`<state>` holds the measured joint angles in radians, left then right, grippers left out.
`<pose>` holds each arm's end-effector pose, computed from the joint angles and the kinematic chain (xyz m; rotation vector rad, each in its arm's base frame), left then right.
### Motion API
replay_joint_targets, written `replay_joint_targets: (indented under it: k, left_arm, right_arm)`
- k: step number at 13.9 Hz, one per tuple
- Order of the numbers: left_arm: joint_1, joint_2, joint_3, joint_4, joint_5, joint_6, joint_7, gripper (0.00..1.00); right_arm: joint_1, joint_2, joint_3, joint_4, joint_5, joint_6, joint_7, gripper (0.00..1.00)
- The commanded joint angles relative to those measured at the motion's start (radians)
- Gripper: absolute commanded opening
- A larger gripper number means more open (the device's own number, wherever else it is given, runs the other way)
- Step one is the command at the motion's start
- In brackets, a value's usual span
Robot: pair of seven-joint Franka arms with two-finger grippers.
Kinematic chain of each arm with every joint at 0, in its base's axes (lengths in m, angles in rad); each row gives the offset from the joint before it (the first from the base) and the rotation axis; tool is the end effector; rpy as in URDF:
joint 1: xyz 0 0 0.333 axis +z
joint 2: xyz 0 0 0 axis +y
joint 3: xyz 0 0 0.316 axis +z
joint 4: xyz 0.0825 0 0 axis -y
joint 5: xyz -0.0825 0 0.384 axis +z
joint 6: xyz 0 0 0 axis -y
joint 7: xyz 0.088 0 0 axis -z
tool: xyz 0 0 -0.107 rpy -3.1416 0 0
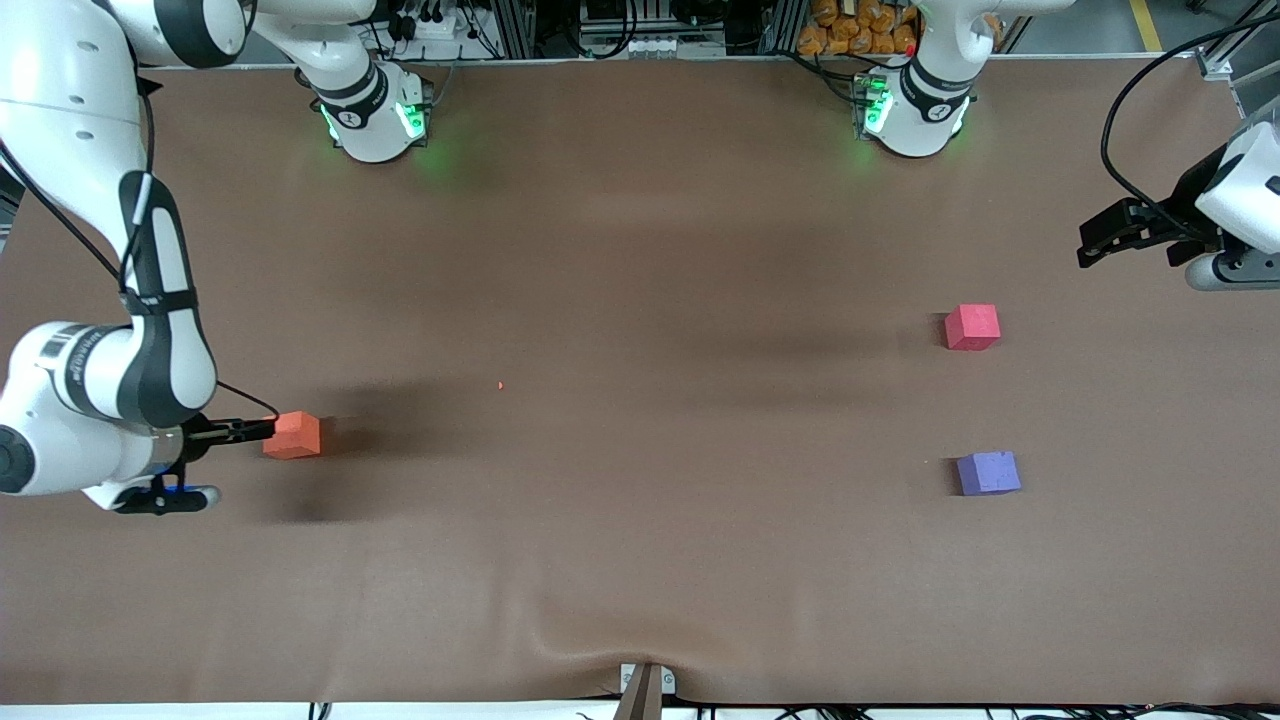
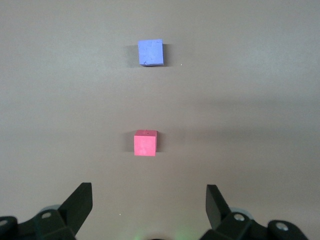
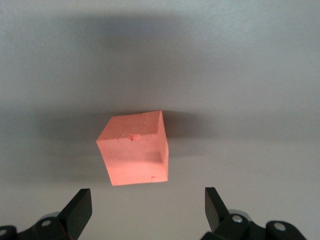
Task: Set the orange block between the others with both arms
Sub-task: 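Reach the right gripper down to the orange block, then close the right gripper on the orange block and lift it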
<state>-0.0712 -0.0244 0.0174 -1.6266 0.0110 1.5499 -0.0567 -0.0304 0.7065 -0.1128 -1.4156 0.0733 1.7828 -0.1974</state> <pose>0.5427 -0.0279 0.6099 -3.1271 -0.0044 0.0808 0.6814 -0.0786 0.2608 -3.0505 -0.0627 0.5101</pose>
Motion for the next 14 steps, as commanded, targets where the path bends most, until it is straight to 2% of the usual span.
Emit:
replay_joint_targets:
  k: [1, 6, 11, 14]
  left_arm:
    - [0.008, 0.009, -0.007, 0.013, 0.012, 0.001, 0.006, 1.0]
    - [0.005, 0.012, -0.008, 0.019, 0.009, 0.002, 0.006, 1.0]
    - [-0.004, 0.023, -0.008, 0.019, 0.009, 0.015, 0.005, 1.0]
    - [-0.002, 0.024, -0.008, 0.019, 0.009, 0.024, 0.006, 1.0]
  right_arm:
    - [-0.002, 0.014, 0.01, -0.012, 0.028, 0.023, -0.08, 1.0]
    - [0.014, 0.045, 0.016, -0.028, 0.026, 0.049, -0.1, 1.0]
    - [0.014, 0.056, 0.019, -0.075, 0.026, 0.158, -0.14, 1.0]
    - [0.009, 0.056, 0.019, -0.075, 0.026, 0.153, -0.146, 1.0]
